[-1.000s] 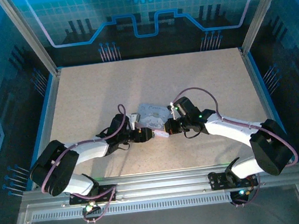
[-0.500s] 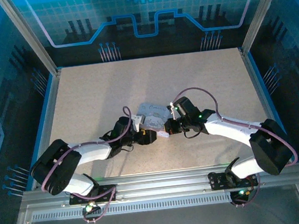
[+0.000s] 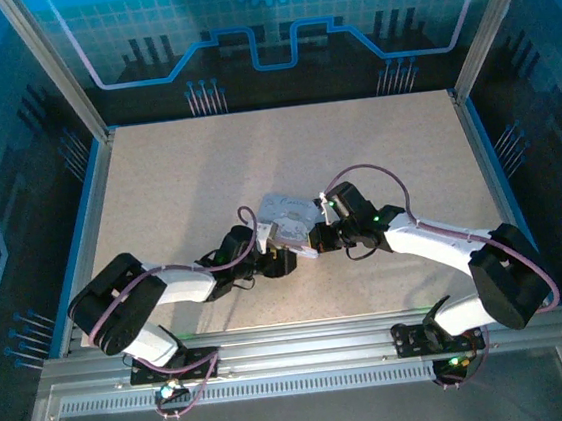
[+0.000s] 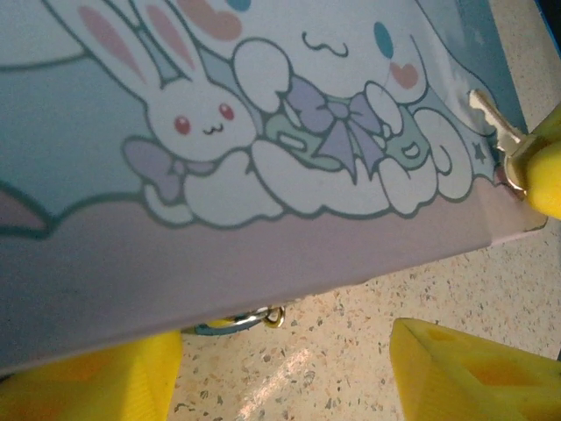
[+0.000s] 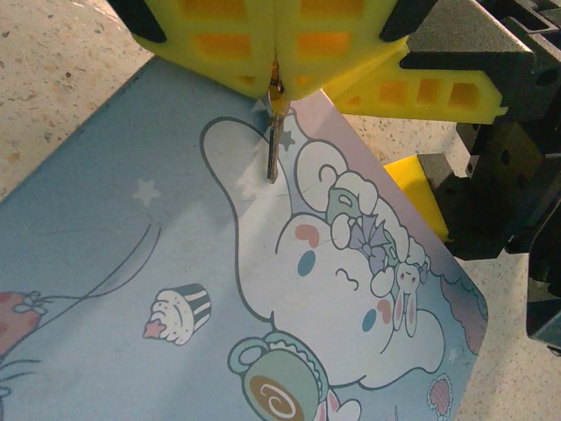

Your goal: Unlock the padlock with the key

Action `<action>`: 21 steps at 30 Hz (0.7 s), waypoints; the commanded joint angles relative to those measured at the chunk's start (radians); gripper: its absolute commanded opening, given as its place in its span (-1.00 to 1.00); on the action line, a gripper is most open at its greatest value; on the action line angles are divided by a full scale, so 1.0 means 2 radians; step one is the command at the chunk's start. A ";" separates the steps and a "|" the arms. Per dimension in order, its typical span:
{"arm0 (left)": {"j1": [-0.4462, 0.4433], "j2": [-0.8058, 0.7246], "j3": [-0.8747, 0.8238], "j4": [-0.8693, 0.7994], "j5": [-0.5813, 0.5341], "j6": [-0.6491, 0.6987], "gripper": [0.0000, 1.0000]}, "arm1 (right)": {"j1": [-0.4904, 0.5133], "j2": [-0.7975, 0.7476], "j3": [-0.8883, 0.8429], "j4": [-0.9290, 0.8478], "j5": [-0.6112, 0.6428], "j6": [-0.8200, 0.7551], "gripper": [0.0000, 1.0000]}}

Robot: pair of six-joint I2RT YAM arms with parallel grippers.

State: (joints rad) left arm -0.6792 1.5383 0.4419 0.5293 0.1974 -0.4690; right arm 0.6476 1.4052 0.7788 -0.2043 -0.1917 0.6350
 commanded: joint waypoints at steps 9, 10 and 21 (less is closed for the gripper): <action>-0.013 0.016 0.008 0.018 -0.024 -0.015 0.14 | 0.002 0.004 -0.004 -0.010 0.003 -0.003 -1.00; -0.015 0.018 0.009 0.019 -0.025 -0.017 0.13 | 0.002 0.004 -0.003 -0.010 0.003 -0.003 -1.00; -0.022 0.028 0.022 0.010 -0.049 -0.048 0.02 | 0.001 0.010 -0.003 -0.007 0.000 -0.003 -1.00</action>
State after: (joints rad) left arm -0.7139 1.5867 0.4629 0.5407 0.1337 -0.5301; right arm 0.6472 1.4052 0.7788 -0.2043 -0.1921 0.6350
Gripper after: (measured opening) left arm 0.514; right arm 0.062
